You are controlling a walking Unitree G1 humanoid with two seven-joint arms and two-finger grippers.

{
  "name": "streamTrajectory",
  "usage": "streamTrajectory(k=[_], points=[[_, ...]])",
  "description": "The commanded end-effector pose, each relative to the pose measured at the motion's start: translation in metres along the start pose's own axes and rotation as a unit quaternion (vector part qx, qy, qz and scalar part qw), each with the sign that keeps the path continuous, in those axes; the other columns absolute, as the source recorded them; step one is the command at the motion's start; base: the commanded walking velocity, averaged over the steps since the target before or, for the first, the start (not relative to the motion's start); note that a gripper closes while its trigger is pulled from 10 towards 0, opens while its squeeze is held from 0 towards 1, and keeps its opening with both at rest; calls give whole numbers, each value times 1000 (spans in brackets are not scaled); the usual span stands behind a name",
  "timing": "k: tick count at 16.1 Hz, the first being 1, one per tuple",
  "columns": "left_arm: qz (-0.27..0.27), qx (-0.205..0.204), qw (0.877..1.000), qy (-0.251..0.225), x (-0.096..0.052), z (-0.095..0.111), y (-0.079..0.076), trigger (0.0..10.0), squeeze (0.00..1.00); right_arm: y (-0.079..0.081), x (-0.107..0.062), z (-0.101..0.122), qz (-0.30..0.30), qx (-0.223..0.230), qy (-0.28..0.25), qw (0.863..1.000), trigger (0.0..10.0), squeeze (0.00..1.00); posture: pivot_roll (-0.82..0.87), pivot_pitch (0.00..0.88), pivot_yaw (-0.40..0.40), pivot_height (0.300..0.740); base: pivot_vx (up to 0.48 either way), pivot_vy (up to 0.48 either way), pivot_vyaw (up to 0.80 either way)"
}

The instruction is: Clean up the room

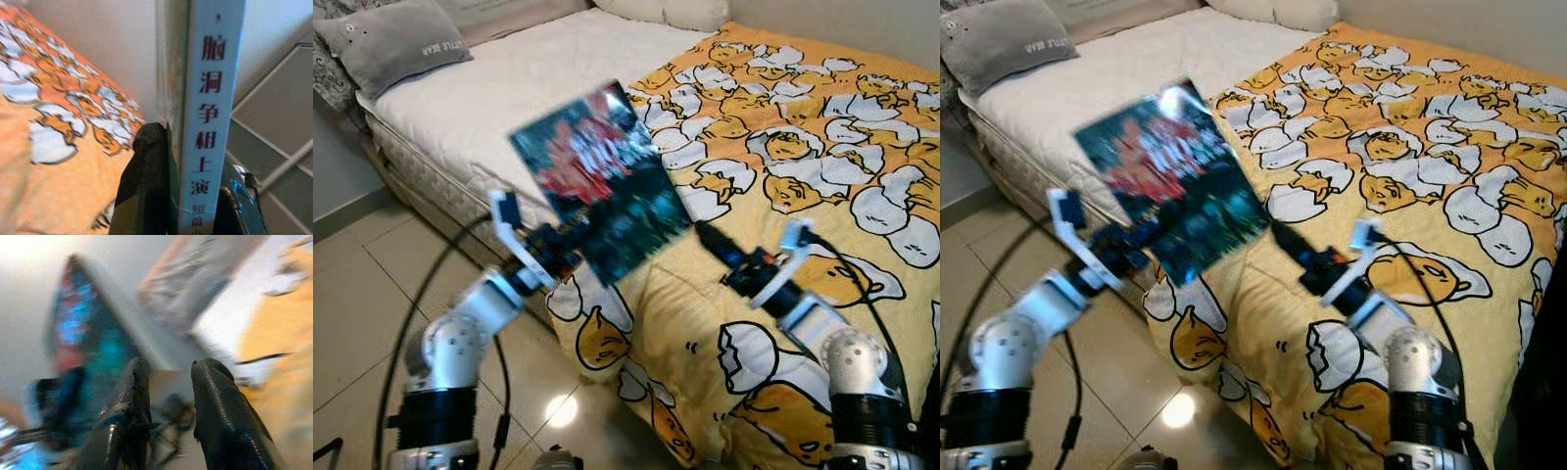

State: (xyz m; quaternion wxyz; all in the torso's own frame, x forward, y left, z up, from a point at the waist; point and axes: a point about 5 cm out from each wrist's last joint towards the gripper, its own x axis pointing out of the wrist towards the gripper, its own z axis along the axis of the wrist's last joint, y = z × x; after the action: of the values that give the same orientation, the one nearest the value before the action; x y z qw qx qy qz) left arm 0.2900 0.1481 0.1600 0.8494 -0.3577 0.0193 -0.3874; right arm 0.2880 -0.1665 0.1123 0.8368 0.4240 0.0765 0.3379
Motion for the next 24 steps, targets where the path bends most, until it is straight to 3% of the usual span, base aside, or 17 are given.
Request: streamTrajectory(k=[1,2,3,4,5,6,7,8,9,11,12,13,15,24], points=[[29,100,995,-8,3,23,-5,0,0,-19,-16,1,-87,-23,-27,996,10000,1000,-46,0,69,740,0,0,0],[60,133,989,4,1,25,-2,0,0,-23,-21,2,-114,-30,-41,992,10000,1000,-41,0,71,740,0,0,0],[111,190,975,29,-2,25,4,0,0,-26,-25,5,-150,-54,-57,986,10000,1000,-39,0,71,740,0,0,0],[168,247,951,74,-8,21,11,10000,0,-29,-28,10,-207,-105,-67,970,10000,184,-41,0,69,740,0,0,0],[168,247,951,74,-8,21,11,10000,0,-29,-28,10,-207,-105,-67,970,10000,184,-41,0,69,740,0,0,0],[227,296,922,103,-16,14,16,10000,0,-25,-28,10,-258,-168,-69,949,10000,0,-55,0,80,740,0,0,0],[249,312,911,106,-19,13,17,10000,0,-22,-27,9,-269,-187,-72,942,10000,0,-57,0,81,740,0,0,0],[282,335,894,92,-23,10,18,10000,0,-15,-24,3,-286,-235,-62,927,10000,0,-68,0,85,740,0,0,0],[294,349,886,80,-25,7,16,10000,0,-11,-21,-6,-308,-262,-46,913,10000,0,-70,0,84,740,0,0,0],[299,358,881,77,-30,-1,14,10000,0,0,-16,-17,-309,-289,-42,905,10000,0,-59,0,70,740,0,0,0],[305,377,871,82,-31,-2,13,10000,0,3,-15,-22,-309,-298,-35,902,10000,0,-50,0,64,740,0,0,0],[312,382,867,79,-32,-2,12,10000,0,4,-14,-23,-312,-320,-30,894,10000,0,-44,0,60,740,0,0,0],[315,401,856,88,-34,-7,13,10000,0,2,-19,-25,-342,-309,-41,887,10000,0,-45,0,57,740,0,152,-225],[323,409,848,94,-33,-8,17,10000,0,3,-25,-35,-363,-298,-34,882,10000,0,-42,0,69,740,0,397,-781]])
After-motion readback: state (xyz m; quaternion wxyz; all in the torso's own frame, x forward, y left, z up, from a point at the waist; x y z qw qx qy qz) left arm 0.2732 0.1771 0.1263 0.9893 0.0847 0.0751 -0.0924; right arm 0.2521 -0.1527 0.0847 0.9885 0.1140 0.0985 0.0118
